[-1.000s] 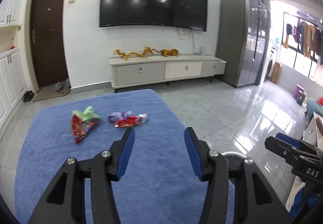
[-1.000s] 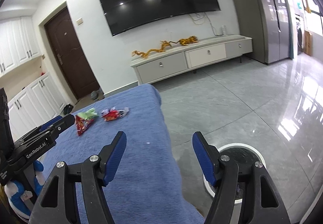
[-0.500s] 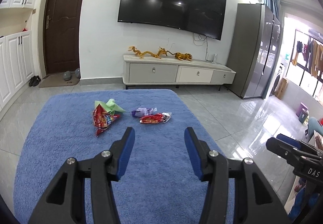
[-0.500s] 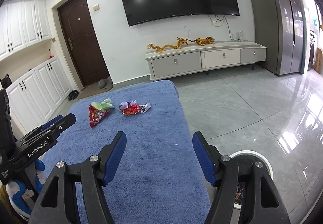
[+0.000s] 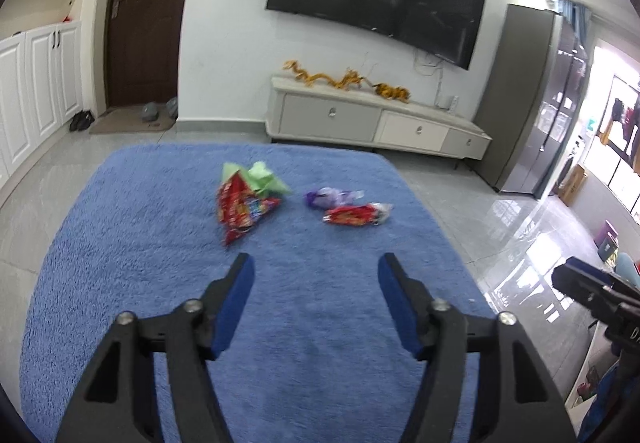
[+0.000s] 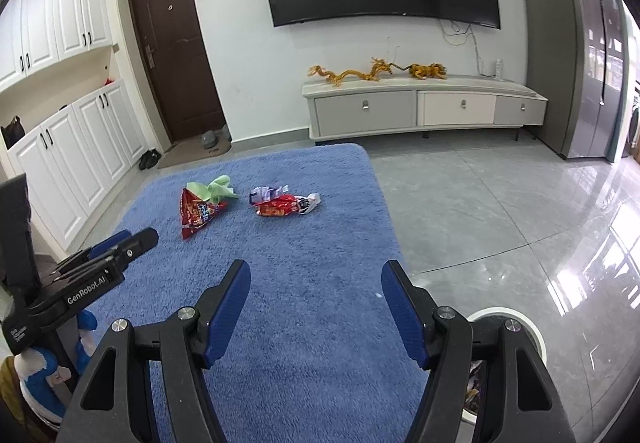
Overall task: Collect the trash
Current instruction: 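Move both open tools back to the remaining trash on the rug, then grasp the red chip bag with the left tool while the right grasps the red-white wrapper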
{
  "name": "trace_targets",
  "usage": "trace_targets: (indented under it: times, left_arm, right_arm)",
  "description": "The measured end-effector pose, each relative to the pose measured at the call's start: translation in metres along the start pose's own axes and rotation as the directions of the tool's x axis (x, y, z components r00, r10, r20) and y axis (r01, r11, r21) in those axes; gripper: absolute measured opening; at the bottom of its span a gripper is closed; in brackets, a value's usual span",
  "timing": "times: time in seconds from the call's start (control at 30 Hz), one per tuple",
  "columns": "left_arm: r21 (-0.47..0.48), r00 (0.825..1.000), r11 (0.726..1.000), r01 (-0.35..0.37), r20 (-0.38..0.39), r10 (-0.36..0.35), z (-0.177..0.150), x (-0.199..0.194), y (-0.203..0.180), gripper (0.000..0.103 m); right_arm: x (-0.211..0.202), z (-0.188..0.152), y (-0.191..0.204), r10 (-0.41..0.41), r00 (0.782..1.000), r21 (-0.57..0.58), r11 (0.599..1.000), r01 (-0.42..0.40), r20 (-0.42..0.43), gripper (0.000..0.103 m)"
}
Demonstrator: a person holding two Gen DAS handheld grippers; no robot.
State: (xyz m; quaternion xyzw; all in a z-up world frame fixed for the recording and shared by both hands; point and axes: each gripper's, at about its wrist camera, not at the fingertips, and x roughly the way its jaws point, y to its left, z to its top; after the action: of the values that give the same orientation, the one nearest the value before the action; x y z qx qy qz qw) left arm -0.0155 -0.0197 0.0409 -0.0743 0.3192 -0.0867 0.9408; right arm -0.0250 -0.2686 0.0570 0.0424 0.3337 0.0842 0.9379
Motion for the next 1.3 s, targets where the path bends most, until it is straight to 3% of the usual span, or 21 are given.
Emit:
trace_targets:
  times: [0.27, 0.43, 0.57, 0.83, 1.03, 1.13, 1.23, 1.3]
  left_arm:
    - [-0.063, 0.995, 0.994, -0.089, -0.052, 0.086, 0.016, 0.042, 0.066, 0.063]
    - [-0.079, 0.993, 0.993, -0.083, -0.091, 0.075, 0.032, 0.080, 0.095, 0.063]
    - [-0.069, 0.991, 0.996, -0.062, -0.123, 0.053, 0.044, 0.113, 0.099, 0.063]
    - [-0.103, 0.983, 0.994, -0.039, -0.184, 0.020, 0.053, 0.166, 0.099, 0.063]
    - [-0.104, 0.976, 0.994, -0.023, -0.218, 0.000, 0.043, 0.182, 0.095, 0.062]
    - [-0.098, 0.976, 0.995, -0.005, -0.216, -0.017, 0.043, 0.181, 0.091, 0.049]
    - [-0.102, 0.974, 0.995, 0.010, -0.222, -0.032, 0.040, 0.180, 0.088, 0.033]
    - [-0.105, 0.975, 0.994, 0.013, -0.220, -0.036, 0.036, 0.176, 0.087, 0.028]
  right_arm:
    - [0.061, 0.023, 0.010, 0.050, 0.997, -0.048, 0.997, -0.052, -0.056, 0.066]
    - [0.118, 0.041, 0.007, 0.082, 0.992, -0.038, 0.996, -0.086, -0.100, 0.066]
    - [0.157, 0.050, 0.001, 0.132, 0.982, 0.025, 0.991, -0.130, -0.132, 0.067]
    - [0.220, 0.057, -0.010, 0.143, 0.978, 0.170, 0.979, -0.116, -0.154, 0.071]
    - [0.245, 0.051, -0.007, 0.131, 0.972, 0.144, 0.984, -0.104, -0.197, 0.071]
    - [0.243, 0.050, -0.002, 0.108, 0.976, 0.096, 0.991, -0.092, -0.190, 0.062]
    - [0.235, 0.047, -0.005, 0.126, 0.974, 0.097, 0.989, -0.109, -0.189, 0.042]
    - [0.228, 0.042, -0.004, 0.136, 0.972, 0.091, 0.989, -0.121, -0.192, 0.036]
